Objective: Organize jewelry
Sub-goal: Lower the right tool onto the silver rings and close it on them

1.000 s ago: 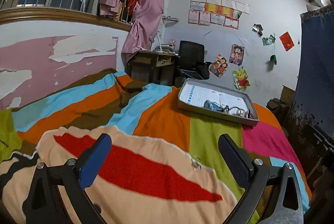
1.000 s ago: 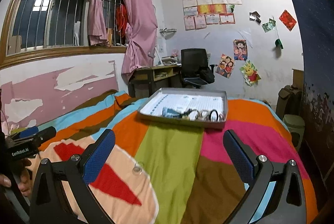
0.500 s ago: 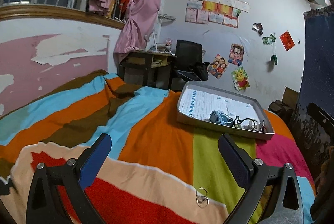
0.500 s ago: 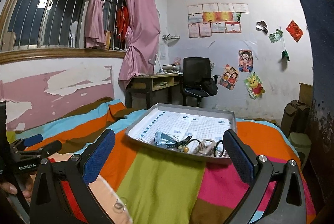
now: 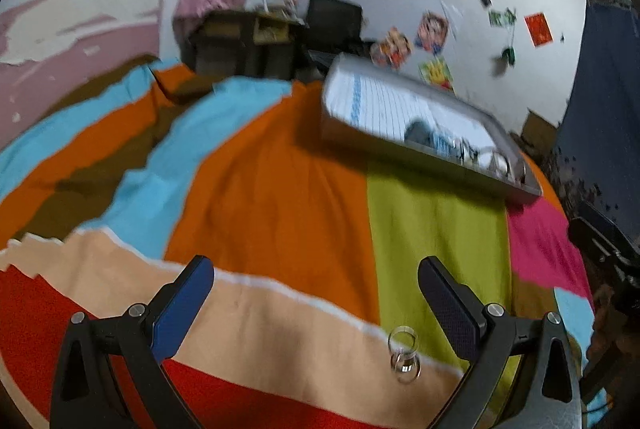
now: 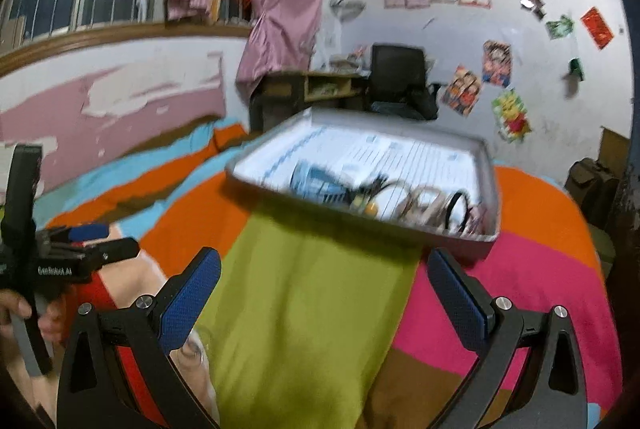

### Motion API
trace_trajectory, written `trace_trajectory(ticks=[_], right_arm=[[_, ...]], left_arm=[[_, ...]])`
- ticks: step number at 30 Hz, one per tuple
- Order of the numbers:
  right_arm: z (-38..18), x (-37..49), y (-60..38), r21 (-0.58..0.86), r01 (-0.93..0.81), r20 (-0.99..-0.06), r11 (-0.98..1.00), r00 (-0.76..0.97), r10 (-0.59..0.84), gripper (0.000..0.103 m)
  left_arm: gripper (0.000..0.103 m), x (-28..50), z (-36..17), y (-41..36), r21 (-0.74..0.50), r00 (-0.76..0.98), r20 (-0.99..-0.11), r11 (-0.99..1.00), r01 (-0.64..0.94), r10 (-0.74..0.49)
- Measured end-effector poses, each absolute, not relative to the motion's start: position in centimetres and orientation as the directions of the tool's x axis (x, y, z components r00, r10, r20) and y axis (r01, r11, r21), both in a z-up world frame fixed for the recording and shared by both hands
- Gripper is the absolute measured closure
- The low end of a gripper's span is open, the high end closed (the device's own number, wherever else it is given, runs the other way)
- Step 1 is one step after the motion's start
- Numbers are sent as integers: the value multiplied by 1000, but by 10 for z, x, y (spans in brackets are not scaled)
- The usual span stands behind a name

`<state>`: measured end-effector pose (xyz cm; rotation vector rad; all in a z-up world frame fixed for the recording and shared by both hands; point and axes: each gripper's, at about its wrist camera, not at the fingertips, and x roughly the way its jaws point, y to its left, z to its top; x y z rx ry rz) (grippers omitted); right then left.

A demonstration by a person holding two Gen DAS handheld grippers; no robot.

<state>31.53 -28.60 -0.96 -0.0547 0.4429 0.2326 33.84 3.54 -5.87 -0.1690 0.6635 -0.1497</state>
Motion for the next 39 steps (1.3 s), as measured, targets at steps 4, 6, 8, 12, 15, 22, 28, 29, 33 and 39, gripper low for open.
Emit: trace_trajectory(ticks=[4, 6, 8, 12, 15, 22, 28, 29, 33, 39], right_arm=[[-29, 322, -279, -6, -282, -499, 959, 832, 242, 1], [-36, 323, -275, -2, -300, -525, 954, 812, 255, 1], [-44, 324, -269, 4, -325, -552, 946, 788, 273, 1], [-58, 325, -257, 15, -377, -607, 926, 732, 308, 1], [-65, 325, -250, 12, -407, -630, 914, 707, 322, 2], [-75, 321, -232, -1, -485, -672, 875, 648, 359, 14], [-84, 320, -222, 16, -525, -704, 851, 598, 382, 42], [-85, 320, -221, 19, -528, -706, 849, 594, 385, 49], [-90, 322, -217, 46, -548, -715, 835, 566, 411, 61], [-99, 323, -207, 77, -571, -729, 817, 527, 437, 73]], left_arm=[[0, 341, -74, 38, -212, 731, -649, 973, 92, -211], [0, 340, -79, 39, -211, 718, -664, 974, 88, -209], [0, 339, -85, 39, -202, 703, -681, 975, 92, -207], [0, 342, -92, 36, -170, 675, -711, 979, 109, -199], [0, 343, -95, 33, -153, 658, -726, 980, 129, -200], [8, 345, -101, 29, -121, 624, -755, 978, 168, -201], [26, 345, -105, 28, -117, 599, -772, 974, 195, -213], [29, 345, -105, 27, -118, 595, -773, 972, 202, -218], [43, 344, -106, 26, -127, 584, -775, 965, 230, -242], [56, 340, -104, 21, -151, 571, -771, 952, 265, -281]])
